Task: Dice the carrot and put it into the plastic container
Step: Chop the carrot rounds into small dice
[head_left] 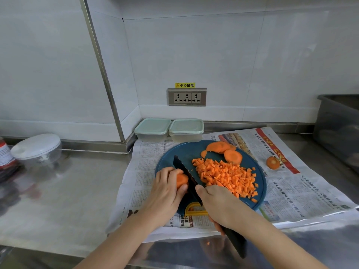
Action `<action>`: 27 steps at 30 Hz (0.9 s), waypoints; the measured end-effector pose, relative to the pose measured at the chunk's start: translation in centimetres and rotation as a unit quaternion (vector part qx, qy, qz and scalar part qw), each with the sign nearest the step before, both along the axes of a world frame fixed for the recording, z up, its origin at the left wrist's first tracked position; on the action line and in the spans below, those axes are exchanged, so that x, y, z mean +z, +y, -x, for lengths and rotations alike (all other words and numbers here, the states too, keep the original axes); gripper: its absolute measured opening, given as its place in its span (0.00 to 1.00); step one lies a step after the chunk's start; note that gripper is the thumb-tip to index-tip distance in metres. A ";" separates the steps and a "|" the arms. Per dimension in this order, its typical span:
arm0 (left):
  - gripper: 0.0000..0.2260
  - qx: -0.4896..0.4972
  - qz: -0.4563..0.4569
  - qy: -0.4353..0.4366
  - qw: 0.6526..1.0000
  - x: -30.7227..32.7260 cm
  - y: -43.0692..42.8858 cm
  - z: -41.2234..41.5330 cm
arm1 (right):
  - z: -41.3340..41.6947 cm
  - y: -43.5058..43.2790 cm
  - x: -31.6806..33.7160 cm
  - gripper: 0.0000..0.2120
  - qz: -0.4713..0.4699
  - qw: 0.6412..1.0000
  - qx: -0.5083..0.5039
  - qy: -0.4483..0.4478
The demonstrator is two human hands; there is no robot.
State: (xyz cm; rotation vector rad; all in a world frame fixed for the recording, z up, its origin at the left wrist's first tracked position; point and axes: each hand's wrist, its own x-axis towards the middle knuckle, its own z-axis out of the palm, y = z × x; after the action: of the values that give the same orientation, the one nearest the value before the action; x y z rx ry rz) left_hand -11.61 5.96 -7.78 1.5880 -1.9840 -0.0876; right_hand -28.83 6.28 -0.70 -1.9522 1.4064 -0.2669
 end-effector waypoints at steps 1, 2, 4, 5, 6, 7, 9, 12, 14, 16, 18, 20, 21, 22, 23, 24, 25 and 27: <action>0.30 0.002 0.000 -0.003 1.000 0.0 0.0 0.0 | -0.1 0.0 -0.2 0.19 -0.001 1.000 -0.002 0.005; 0.29 0.002 -0.006 0.005 1.000 0.1 -0.1 0.0 | 0.0 -0.2 -0.3 0.19 -0.008 1.000 -0.001 0.007; 0.24 -0.007 -0.018 0.025 0.999 0.2 -0.1 0.1 | 0.2 -0.5 -0.2 0.21 -0.021 1.000 -0.002 -0.002; 0.21 -0.011 -0.020 0.029 0.999 0.3 0.0 0.1 | 0.4 -0.6 -0.1 0.22 -0.031 0.999 -0.008 -0.010; 0.18 -0.014 -0.019 0.028 0.999 0.3 0.1 0.1 | 0.5 -0.6 0.0 0.23 -0.047 0.999 -0.012 -0.020; 0.16 -0.016 -0.016 0.027 0.999 0.3 0.1 0.0 | 0.7 -0.7 0.1 0.23 -0.064 0.997 -0.014 -0.032; 0.14 -0.020 -0.009 0.027 0.999 0.3 0.1 0.0 | 1.0 -0.9 0.3 0.24 -0.082 0.995 -0.017 -0.055; 0.13 -0.021 -0.010 0.025 0.999 0.3 0.0 0.0 | 1.5 -1.2 1.0 0.23 -0.074 0.994 -0.023 -0.080; 0.13 -0.021 -0.013 0.024 0.999 0.3 0.0 0.0 | 1.7 -1.3 1.2 0.23 -0.068 0.993 -0.022 -0.092; 0.13 -0.020 -0.012 0.023 0.999 0.3 0.0 0.1 | 1.8 -1.4 1.3 0.23 -0.067 0.993 -0.018 -0.095; 0.13 -0.015 -0.011 0.018 1.000 0.2 0.0 0.1 | 1.8 -1.4 1.4 0.22 -0.070 0.992 -0.019 -0.104; 0.14 -0.010 -0.007 0.008 1.000 0.2 0.0 0.1 | 1.8 -1.5 1.6 0.22 -0.075 0.991 -0.017 -0.107; 0.14 -0.009 -0.006 0.007 1.000 0.2 0.0 0.1 | 1.8 -1.4 1.7 0.22 -0.078 0.992 -0.014 -0.103; 0.14 -0.009 -0.005 0.007 1.000 0.2 0.0 0.1 | 1.8 -1.4 1.8 0.22 -0.080 0.992 -0.013 -0.098; 0.14 -0.009 -0.004 0.005 1.000 0.2 0.0 0.1 | 1.8 -1.4 1.8 0.21 -0.081 0.992 -0.012 -0.092; 0.14 -0.009 -0.002 0.001 1.000 0.2 0.0 0.1 | 1.8 -1.4 1.7 0.21 -0.083 0.993 -0.011 -0.087; 0.14 -0.009 -0.001 -0.001 1.000 0.1 -0.1 0.1 | 1.8 -1.5 1.7 0.21 -0.087 0.993 -0.012 -0.083; 0.14 -0.013 -0.002 0.001 1.000 0.1 -0.1 0.1 | 1.7 -1.5 1.7 0.21 -0.106 0.991 -0.017 -0.080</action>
State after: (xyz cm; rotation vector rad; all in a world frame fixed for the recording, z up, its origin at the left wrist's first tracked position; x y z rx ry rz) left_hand -11.69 5.82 -7.68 1.5629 -2.0049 -0.1030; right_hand -30.53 4.75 1.01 -1.6986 1.3085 -0.2713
